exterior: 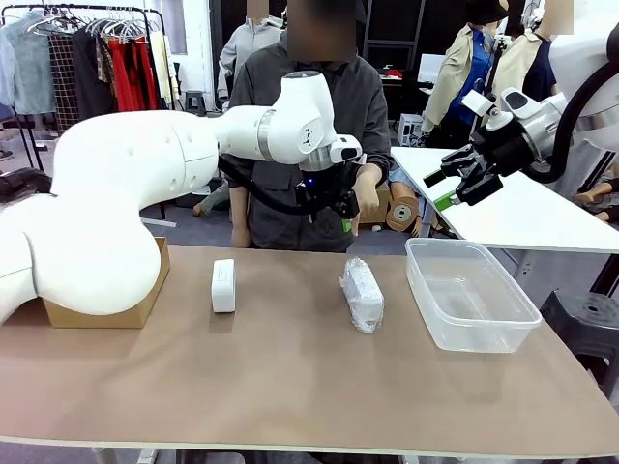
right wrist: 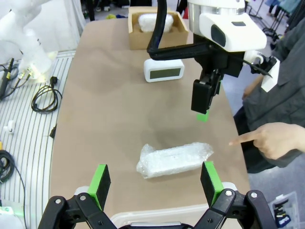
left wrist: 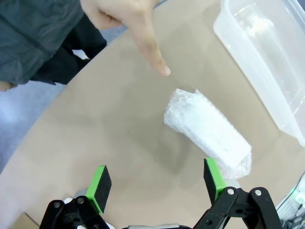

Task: Separate and place wrapped and unwrapped clocks.
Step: Pick up the Digital clock indicated by the person.

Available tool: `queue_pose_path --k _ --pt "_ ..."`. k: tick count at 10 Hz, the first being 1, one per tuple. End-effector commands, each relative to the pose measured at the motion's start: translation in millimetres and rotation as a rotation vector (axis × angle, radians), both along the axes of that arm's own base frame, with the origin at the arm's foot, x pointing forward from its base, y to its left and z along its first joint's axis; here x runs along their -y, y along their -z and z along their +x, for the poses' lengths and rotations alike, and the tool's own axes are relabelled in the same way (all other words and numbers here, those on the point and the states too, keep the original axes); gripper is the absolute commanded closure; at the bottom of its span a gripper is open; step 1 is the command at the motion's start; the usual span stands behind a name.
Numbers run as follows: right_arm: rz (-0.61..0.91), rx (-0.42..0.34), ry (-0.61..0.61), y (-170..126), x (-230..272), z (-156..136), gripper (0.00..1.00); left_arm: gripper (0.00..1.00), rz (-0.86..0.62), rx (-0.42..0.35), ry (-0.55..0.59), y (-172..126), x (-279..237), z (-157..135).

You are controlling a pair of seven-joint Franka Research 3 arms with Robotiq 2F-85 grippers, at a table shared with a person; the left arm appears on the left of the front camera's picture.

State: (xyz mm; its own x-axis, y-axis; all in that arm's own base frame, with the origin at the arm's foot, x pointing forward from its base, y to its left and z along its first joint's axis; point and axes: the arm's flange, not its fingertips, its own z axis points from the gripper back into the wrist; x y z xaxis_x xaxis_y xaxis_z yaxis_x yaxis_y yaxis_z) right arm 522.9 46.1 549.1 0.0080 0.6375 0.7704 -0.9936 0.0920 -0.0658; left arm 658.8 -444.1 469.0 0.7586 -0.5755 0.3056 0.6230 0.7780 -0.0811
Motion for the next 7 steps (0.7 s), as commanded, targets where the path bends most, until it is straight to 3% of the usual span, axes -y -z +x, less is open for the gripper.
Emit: queue_pose_path --k 1,4,7 --pt "0.0 0.002 -0.003 -2.4 -0.5 -0.4 0.0 0.0 0.019 0.001 -0.001 -6.4 -9.9 -1.1" --pt "0.0 0.002 -0.003 -2.4 -0.5 -0.4 0.0 0.0 0.003 -0.006 -0.044 -0.1 1.7 2.8" --pt "0.0 0.002 -0.003 -2.4 -0.5 -0.4 0.0 0.0 0.058 -0.041 -0.26 6.5 40.3 5.7"
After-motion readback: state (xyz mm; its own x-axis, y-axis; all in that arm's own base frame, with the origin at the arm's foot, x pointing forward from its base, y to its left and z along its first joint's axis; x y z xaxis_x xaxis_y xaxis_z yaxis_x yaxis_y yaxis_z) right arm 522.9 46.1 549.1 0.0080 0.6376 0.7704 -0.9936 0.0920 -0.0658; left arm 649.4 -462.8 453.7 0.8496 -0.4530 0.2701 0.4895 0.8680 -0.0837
